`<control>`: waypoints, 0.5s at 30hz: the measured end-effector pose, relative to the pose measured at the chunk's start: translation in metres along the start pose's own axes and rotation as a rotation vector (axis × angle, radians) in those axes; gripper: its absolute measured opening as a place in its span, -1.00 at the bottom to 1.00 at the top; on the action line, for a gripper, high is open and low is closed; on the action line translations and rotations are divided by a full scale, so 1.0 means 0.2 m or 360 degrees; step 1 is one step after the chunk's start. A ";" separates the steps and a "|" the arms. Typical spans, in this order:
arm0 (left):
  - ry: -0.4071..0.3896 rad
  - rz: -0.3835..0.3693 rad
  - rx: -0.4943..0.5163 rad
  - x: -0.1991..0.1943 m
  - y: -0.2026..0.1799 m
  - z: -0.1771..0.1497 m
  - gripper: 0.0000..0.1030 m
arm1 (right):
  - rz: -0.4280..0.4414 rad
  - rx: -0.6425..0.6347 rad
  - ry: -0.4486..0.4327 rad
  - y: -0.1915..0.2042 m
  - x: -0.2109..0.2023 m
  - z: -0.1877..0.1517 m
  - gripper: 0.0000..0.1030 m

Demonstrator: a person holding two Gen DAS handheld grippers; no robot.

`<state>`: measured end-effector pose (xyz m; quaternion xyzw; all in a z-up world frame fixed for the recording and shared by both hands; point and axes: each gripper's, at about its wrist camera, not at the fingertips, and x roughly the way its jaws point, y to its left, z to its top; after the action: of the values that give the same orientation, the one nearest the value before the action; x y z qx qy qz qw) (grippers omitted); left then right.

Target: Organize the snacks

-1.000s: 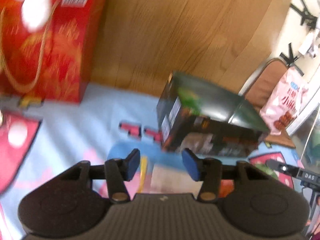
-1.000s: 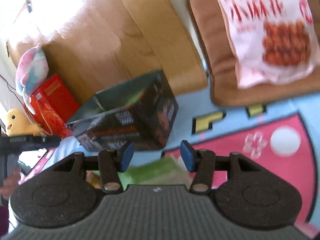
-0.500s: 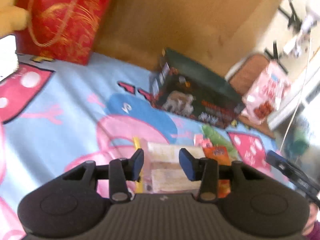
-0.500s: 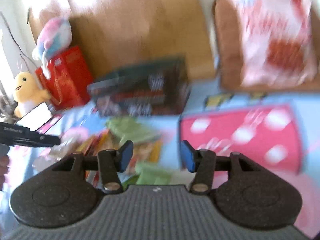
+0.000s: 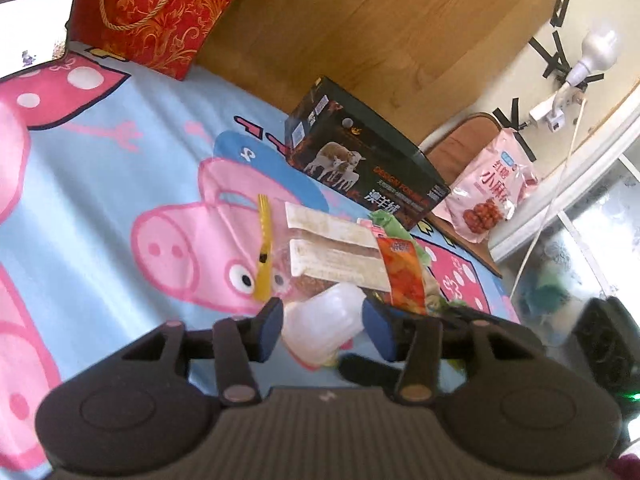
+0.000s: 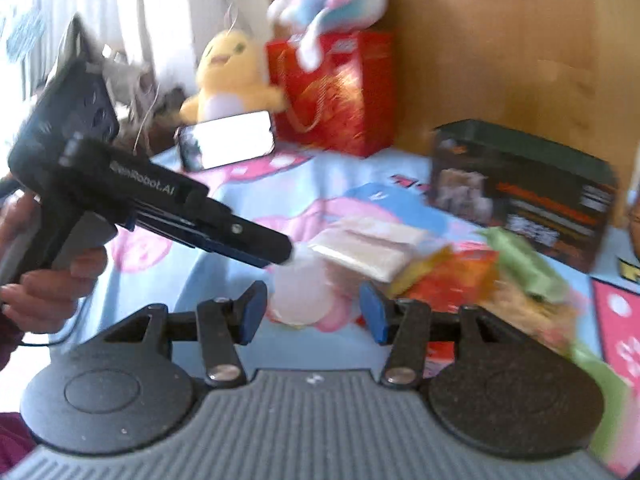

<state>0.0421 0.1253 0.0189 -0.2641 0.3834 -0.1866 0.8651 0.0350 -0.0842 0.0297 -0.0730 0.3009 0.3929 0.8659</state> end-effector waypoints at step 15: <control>0.0043 0.0042 0.0387 0.08 -0.23 -0.03 -0.32 | -0.0051 -0.0007 0.0044 0.03 0.12 0.03 -0.08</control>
<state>0.0416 0.0789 0.0334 -0.1498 0.3731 -0.2238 0.8878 0.0462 -0.0633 0.0203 -0.0852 0.3109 0.3785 0.8676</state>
